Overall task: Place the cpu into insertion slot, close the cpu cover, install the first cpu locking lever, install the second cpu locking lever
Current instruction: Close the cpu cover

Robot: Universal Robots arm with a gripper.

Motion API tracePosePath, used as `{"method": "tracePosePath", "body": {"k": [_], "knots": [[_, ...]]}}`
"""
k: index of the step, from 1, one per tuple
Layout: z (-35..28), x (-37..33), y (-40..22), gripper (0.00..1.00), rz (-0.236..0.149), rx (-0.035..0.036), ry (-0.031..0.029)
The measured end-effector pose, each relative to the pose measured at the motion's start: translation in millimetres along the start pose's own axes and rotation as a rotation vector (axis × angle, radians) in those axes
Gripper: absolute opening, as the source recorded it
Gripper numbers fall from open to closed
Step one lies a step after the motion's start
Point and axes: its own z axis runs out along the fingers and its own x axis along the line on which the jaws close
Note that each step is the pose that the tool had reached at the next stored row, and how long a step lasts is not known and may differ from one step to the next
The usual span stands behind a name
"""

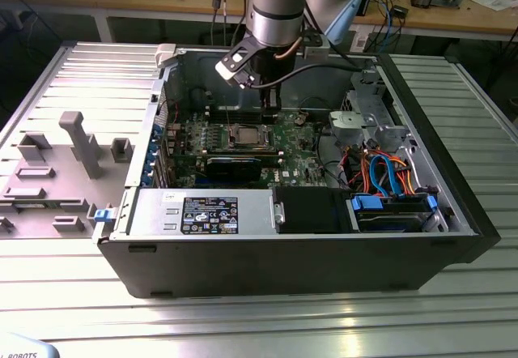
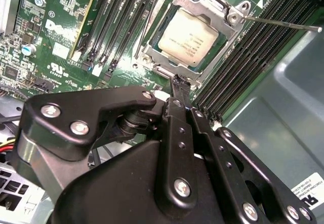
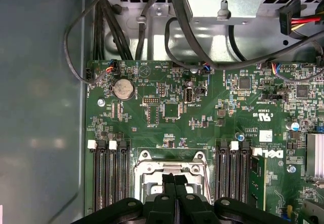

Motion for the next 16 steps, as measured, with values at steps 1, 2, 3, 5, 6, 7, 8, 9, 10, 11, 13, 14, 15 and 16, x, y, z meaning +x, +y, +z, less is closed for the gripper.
{"method": "tracePosePath", "body": {"k": [1,2,3,5,6,7,8,9,10,11,13,14,15,16], "knots": [[0.6,0.1,-0.9,0.11,0.0,0.0,0.0001],[1.1,0.1,-1.6,0.11,0.0,-0.0001,0.0002],[1.5,0.1,-2.0,0.11,0.0,0.0,0.0002],[2.8,0.0,-3.1,0.11,0.0,0.0,0.0001],[3.0,0.0,-3.3,0.11,0.0,0.0,0.0001],[3.3,0.0,-4.1,0.11,0.0,0.0,0.0],[3.7,0.0,-5.8,0.11,0.0,0.0,0.0],[4.0,-0.1,-7.2,0.11,0.0,-0.0001,0.0],[4.4,-0.2,-9.3,0.11,0.0,0.0,0.0001],[4.9,-0.4,-10.6,0.11,0.0,-0.0001,0.0002],[6.2,-1.0,-14.2,0.11,0.0,-0.0001,0.0002],[7.6,-1.6,-17.2,0.11,0.0,0.0,0.0],[8.5,-2.2,-19.6,0.11,0.0,0.0,0.0],[9.3,-2.6,-22.5,0.11,0.0,-0.0001,0.0002]]}}
